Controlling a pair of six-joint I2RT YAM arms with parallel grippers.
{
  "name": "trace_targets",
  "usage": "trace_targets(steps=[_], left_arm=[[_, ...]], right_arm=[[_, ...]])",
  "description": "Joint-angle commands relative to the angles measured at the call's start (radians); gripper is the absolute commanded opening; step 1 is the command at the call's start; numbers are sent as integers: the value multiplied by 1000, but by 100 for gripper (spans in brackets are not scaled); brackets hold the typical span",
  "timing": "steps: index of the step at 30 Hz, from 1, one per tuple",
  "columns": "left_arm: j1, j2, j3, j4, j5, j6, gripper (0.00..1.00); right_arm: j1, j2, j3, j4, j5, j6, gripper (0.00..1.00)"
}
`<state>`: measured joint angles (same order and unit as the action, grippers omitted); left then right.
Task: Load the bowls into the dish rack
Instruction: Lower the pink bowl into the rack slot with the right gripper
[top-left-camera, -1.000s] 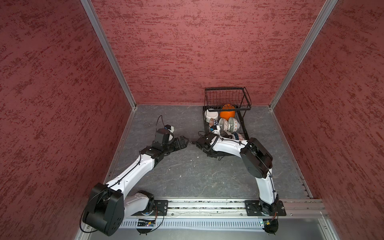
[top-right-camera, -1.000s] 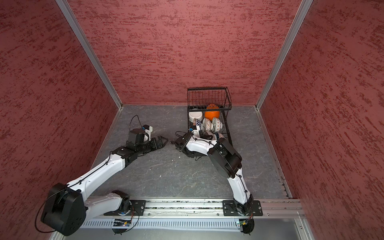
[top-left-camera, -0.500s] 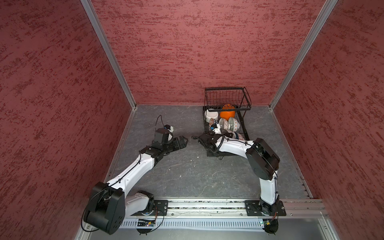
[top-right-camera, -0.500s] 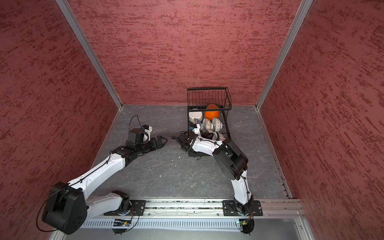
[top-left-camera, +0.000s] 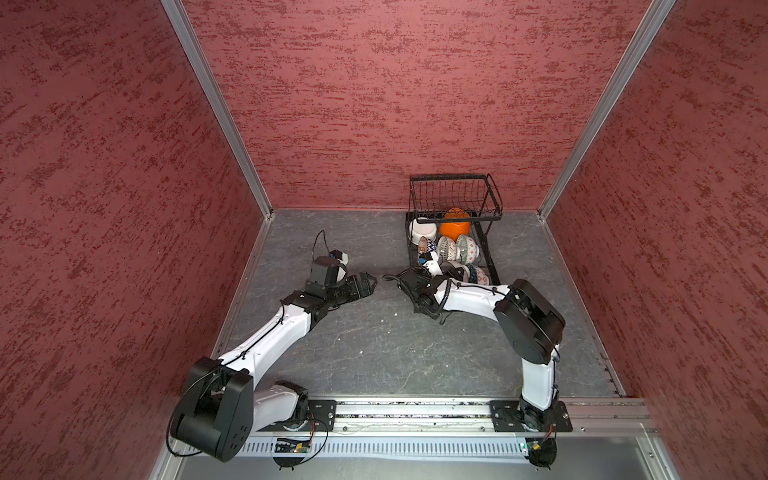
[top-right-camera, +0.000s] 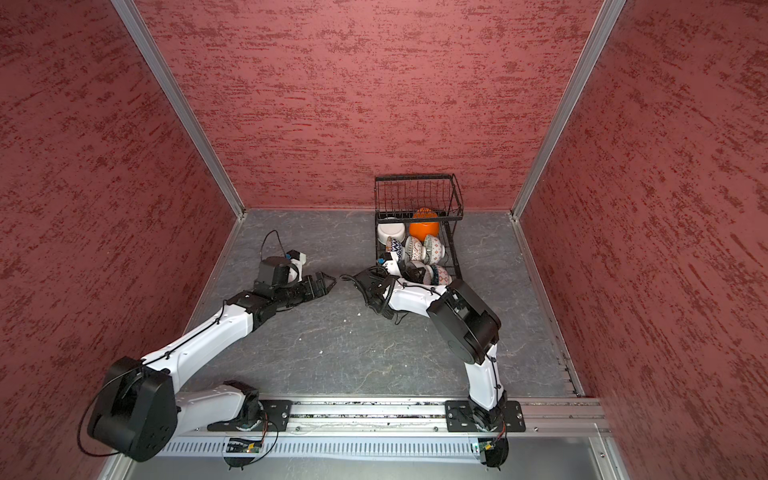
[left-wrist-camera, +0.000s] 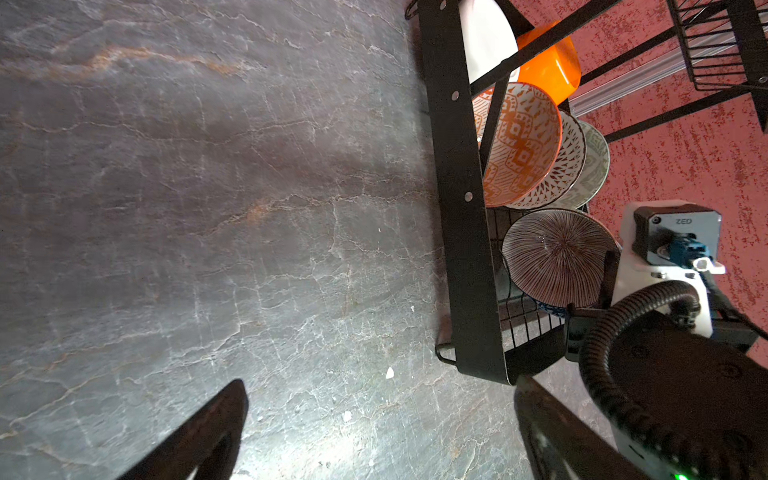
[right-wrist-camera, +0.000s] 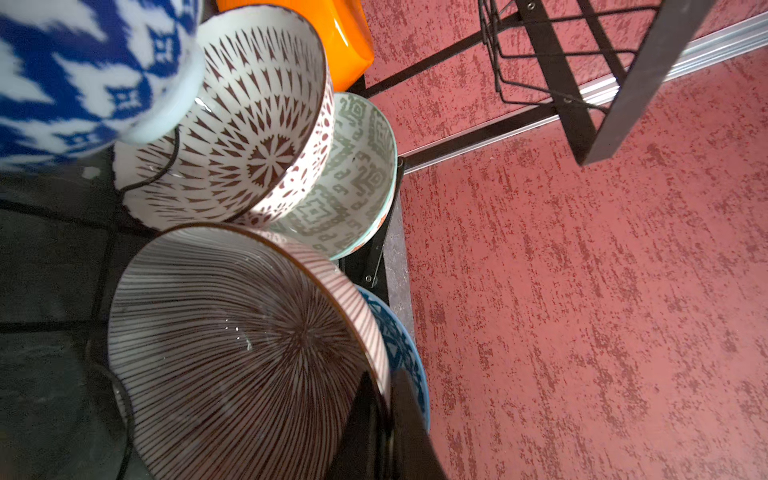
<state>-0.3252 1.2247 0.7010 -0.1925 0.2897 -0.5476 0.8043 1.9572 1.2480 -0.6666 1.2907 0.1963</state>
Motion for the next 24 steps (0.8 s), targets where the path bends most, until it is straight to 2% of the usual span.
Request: trace_targets(steps=[1,9,12,19,24], left_arm=[[6,2,6,24,13,14,100],[8,-5,3,19,10,17,100],[8,-6,3,14,8,20,100],[8,-13,-6,16,10,18,100],[11,-25,-14,15,9,18,99]], right_arm=[[17,6,-6,55,-143,-5,0],[35,45,48,-53,-251,119,0],[36,55,78,-139,-283,206,1],[37,86,133,-303,-356,398,6],[37,89,148,-330,-397,454,10]])
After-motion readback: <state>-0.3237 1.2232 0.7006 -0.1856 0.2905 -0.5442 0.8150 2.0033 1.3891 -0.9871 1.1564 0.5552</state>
